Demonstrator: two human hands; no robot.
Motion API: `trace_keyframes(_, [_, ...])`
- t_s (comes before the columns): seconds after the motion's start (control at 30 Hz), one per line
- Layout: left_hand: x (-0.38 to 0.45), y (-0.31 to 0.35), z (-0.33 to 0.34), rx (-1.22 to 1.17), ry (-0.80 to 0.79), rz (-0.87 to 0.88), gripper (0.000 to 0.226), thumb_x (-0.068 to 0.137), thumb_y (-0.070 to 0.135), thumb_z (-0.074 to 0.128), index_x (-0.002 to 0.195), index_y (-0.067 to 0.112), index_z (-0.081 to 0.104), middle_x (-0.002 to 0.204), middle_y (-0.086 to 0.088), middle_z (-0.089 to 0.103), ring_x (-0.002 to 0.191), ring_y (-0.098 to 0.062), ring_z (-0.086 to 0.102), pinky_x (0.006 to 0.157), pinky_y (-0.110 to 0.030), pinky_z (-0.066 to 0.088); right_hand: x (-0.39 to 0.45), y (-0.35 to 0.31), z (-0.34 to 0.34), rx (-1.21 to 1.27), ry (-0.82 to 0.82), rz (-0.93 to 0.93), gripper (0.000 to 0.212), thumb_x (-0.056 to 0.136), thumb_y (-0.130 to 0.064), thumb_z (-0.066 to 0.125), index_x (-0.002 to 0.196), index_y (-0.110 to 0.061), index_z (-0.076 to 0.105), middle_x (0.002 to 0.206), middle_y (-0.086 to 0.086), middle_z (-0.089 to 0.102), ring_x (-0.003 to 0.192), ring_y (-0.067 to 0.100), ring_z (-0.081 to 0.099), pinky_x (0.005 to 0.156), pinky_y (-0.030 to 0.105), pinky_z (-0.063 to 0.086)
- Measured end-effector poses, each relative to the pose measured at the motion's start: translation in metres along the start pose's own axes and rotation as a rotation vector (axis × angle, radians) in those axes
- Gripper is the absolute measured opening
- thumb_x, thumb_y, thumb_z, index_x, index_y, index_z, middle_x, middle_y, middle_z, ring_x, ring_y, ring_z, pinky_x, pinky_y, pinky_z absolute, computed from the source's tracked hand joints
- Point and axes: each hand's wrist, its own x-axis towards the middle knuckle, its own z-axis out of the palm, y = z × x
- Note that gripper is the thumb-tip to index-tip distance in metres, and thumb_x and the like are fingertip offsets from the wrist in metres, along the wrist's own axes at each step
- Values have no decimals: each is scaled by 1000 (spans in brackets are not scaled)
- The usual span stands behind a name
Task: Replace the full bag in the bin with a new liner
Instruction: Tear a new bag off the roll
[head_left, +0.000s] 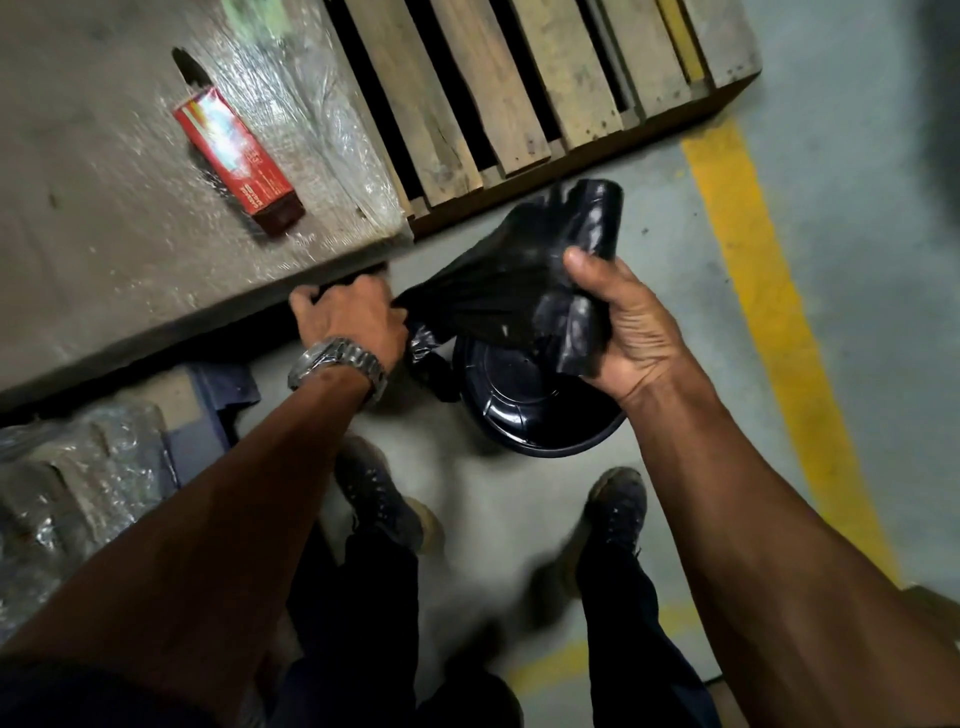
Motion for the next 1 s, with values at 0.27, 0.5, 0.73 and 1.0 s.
trace_keyframes(0.27, [-15, -57, 26, 40, -130, -141, 29, 90, 40, 49, 102, 17, 62, 106, -14, 67, 104, -32, 59, 95, -41, 31, 15, -18, -2, -13, 31, -34, 46, 58, -18, 88, 90, -14, 55, 67, 2, 57, 56, 12, 55, 53, 25, 47])
trace_keyframes(0.5, [-20, -59, 23, -14, -197, -66, 29, 93, 39, 46, 106, 16, 58, 111, -16, 66, 108, -34, 59, 96, -39, 33, 61, 22, 41, -286, 220, 133, 21, 79, -18, 67, 98, -11, 62, 73, 4, 64, 62, 16, 62, 57, 27, 51])
trace_keyframes(0.73, [-9, -85, 20, -49, -260, -27, 22, 95, 36, 42, 99, 20, 57, 109, -9, 67, 106, -29, 60, 93, -38, 33, 141, 64, 91, -550, 254, 116, 14, 92, -10, 58, 106, -10, 61, 73, 4, 71, 68, 18, 69, 67, 34, 57])
trace_keyframes(1.0, [20, -120, 15, -159, -282, -36, 13, 94, 35, 44, 84, 28, 49, 78, 2, 62, 95, -28, 63, 92, -37, 37, 228, 95, 146, -994, 319, -23, 36, 90, -4, 48, 125, -15, 49, 102, 8, 64, 86, 18, 63, 75, 37, 56])
